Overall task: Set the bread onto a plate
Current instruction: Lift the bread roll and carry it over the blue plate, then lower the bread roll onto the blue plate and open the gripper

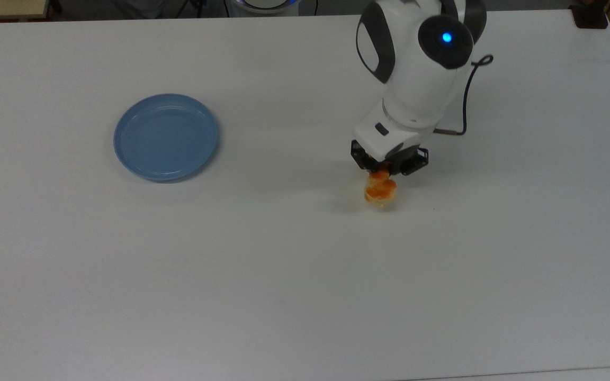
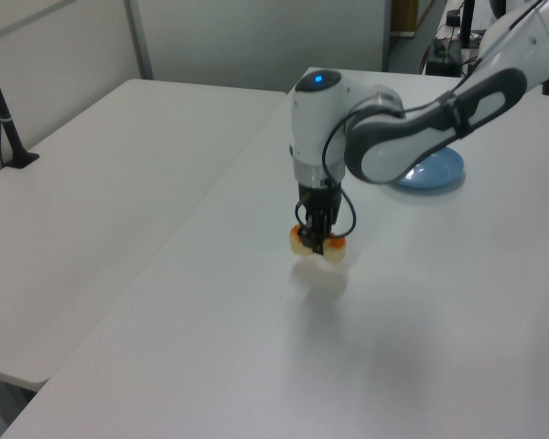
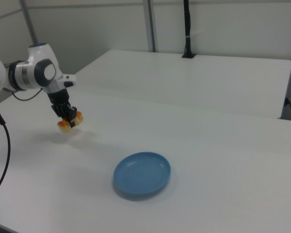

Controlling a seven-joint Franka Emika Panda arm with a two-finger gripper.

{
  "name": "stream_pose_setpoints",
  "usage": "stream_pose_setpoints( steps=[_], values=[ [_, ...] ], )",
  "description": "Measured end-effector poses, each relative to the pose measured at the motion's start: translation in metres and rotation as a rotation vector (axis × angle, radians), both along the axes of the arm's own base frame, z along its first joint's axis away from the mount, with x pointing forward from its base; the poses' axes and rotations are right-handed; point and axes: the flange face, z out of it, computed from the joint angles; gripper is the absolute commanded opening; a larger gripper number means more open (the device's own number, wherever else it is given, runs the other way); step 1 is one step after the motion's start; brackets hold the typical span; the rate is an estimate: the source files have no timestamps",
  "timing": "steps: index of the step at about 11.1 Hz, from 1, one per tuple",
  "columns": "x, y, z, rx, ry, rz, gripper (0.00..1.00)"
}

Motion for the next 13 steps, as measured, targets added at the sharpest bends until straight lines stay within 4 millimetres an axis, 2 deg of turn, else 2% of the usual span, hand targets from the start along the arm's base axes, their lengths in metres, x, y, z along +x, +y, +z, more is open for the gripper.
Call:
stream_pose_setpoints(
  steps=[1,2,3,4,6,8,9,11,13],
  values=[
    [-0.002,-0.017,0.029,-0.003,0.018,0.01,0.19],
    [-0.004,-0.044,0.061,0.001,0.035,0.012,0.19],
    [-0.007,-0.079,0.094,0.01,0.055,0.01,0.18],
    [-0.011,-0.121,0.12,0.017,0.082,0.01,0.19],
    [-0.016,-0.214,0.15,0.035,0.101,-0.008,0.19],
    [-0.023,-0.289,0.161,0.046,0.095,-0.02,0.19],
    [-0.032,-0.317,0.159,0.048,0.107,-0.017,0.19],
    [-0.051,-0.359,0.146,0.049,0.133,-0.013,0.19],
    [-0.06,-0.378,0.113,0.027,0.121,-0.011,0.2]
  ],
)
